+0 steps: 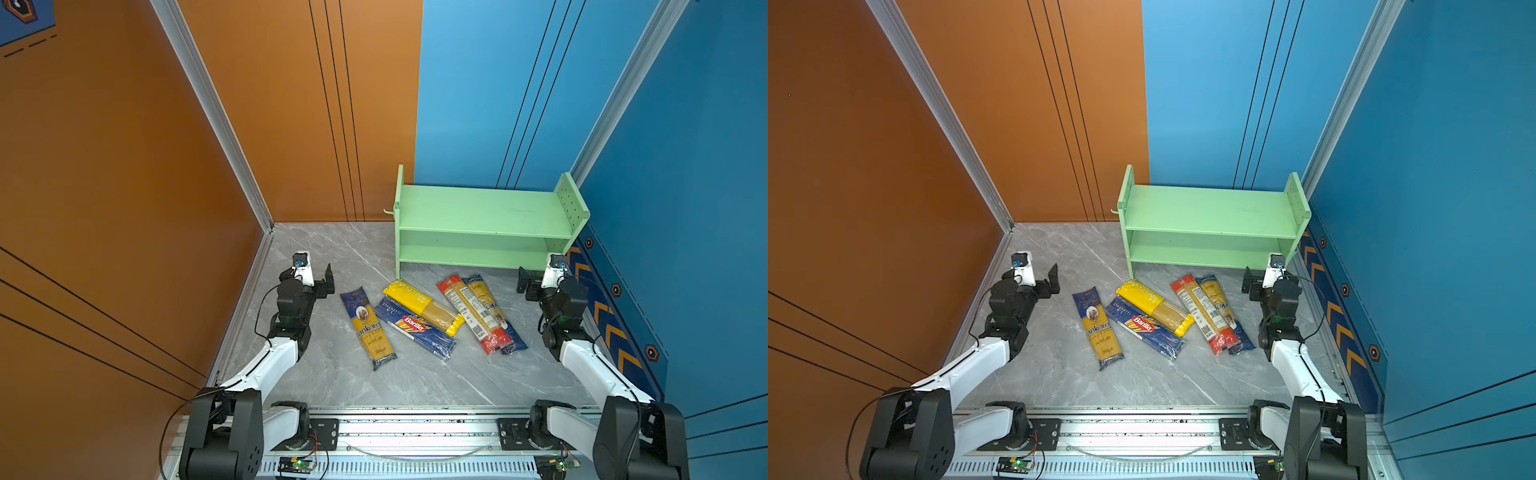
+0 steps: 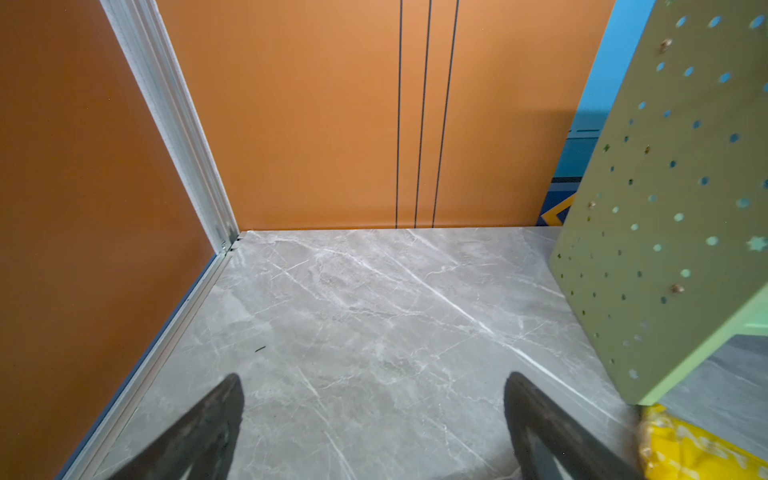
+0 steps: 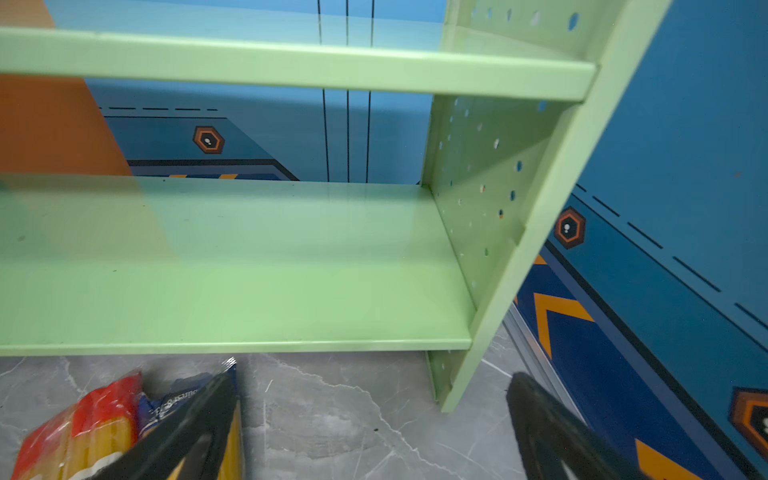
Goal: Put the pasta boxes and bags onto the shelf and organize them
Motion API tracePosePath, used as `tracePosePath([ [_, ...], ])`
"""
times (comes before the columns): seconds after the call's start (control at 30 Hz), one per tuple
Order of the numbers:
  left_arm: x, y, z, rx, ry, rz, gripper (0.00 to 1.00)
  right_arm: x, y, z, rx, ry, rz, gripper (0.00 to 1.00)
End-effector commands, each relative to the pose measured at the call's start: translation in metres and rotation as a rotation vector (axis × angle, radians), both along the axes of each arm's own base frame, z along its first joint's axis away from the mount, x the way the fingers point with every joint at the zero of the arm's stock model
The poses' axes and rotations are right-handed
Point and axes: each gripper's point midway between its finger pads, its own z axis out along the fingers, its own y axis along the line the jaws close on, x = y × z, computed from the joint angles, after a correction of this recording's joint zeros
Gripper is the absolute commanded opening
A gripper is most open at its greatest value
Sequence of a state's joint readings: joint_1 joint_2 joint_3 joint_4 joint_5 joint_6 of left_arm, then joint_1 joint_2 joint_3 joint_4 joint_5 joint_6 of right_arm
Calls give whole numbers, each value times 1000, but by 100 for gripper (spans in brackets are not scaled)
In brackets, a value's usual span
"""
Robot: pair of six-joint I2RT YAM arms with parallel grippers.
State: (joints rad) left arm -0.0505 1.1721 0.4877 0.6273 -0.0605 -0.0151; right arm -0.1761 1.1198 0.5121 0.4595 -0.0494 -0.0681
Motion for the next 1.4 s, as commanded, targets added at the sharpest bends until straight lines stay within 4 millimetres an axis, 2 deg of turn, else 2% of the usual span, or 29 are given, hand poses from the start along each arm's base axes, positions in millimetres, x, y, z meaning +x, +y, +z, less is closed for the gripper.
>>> tracePosePath([
  [0.0, 1, -19, 2, -58, 26, -88, 98, -4, -16, -3, 19, 80, 9, 100],
  [0.1, 4, -25, 8, -85, 20, -118, 98, -9, -37, 0, 48, 91, -34, 100],
  [0.23, 10, -33, 16, -124, 19, -155, 98, -15, -54, 1, 85, 102, -75, 100],
  [0.57, 19, -42, 19, -146, 38, -190, 98, -18, -73, 3, 300, 122, -50, 100],
  [0.8, 23, -45, 18, -138, 57, -200, 98, -20, -101, 2, 445, 115, -104, 100],
  [1.03, 29, -53, 13, -159, 77, -227, 98, -1, -118, -4, 552, 130, -95, 100],
  [1.37, 29, -59, 9, -149, 89, -240, 98, 18, -137, 3, 543, 123, -98, 100],
])
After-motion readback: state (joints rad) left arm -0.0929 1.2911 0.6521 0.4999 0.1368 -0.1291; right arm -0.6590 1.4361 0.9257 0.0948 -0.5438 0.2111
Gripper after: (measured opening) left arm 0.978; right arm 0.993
